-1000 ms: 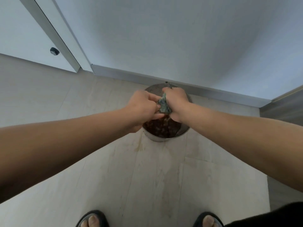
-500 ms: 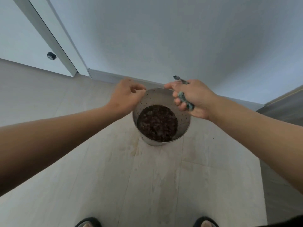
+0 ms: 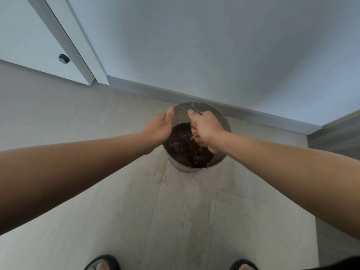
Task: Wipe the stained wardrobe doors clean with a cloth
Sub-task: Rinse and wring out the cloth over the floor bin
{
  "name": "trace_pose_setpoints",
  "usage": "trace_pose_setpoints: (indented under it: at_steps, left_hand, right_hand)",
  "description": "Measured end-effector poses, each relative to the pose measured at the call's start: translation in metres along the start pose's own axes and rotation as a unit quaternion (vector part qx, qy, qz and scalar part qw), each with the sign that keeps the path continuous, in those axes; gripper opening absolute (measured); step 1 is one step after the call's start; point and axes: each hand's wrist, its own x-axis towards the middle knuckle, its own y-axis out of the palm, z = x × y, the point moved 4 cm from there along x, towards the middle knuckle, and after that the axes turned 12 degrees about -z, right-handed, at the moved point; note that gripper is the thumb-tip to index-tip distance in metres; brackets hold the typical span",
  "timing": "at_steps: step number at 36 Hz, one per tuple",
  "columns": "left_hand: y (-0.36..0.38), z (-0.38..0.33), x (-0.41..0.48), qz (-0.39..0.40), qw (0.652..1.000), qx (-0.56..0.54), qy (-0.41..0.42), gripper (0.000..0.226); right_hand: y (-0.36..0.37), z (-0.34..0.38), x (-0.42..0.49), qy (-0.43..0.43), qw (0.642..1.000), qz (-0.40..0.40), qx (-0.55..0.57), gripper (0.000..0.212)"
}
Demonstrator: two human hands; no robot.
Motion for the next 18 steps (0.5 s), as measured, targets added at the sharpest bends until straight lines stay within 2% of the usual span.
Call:
trace_pose_setpoints:
  at_steps: [5,8,11,13,16,18]
  left_hand:
    - [0.006,0.004,0.004,-0.018,1.0,-0.002,-0.012,0.065]
    - [0.004,0.001,0.001,-0.012,1.0,-0.004,-0.023,0.064]
    - [-0.014,-0.019,-0.026,-0.023,0.998,0.023,-0.061,0.06]
    - [-0.033,-0.047,-0.051,-0.031,0.997,0.014,-0.074,0.059]
    - [-0.077,-0.126,-0.11,0.022,0.994,-0.061,-0.091,0.044]
    - [-0.106,-0.181,-0.15,0.103,0.988,-0.082,-0.085,0.026]
  right_hand:
    - [0.003,-0.013,0.028,-0.005,0.996,-0.064,-0.06,0.036]
    - [0.001,-0.015,0.027,0.049,0.996,-0.068,-0.044,0.041]
    - [-0.01,0.007,-0.005,0.109,0.991,-0.078,0.017,0.048]
    - [-0.023,0.031,-0.032,0.147,0.985,-0.058,0.067,0.053]
    - [-0.066,0.098,-0.105,0.205,0.964,-0.046,0.165,0.044]
    - [-0.091,0.149,-0.158,0.216,0.943,-0.024,0.252,0.034]
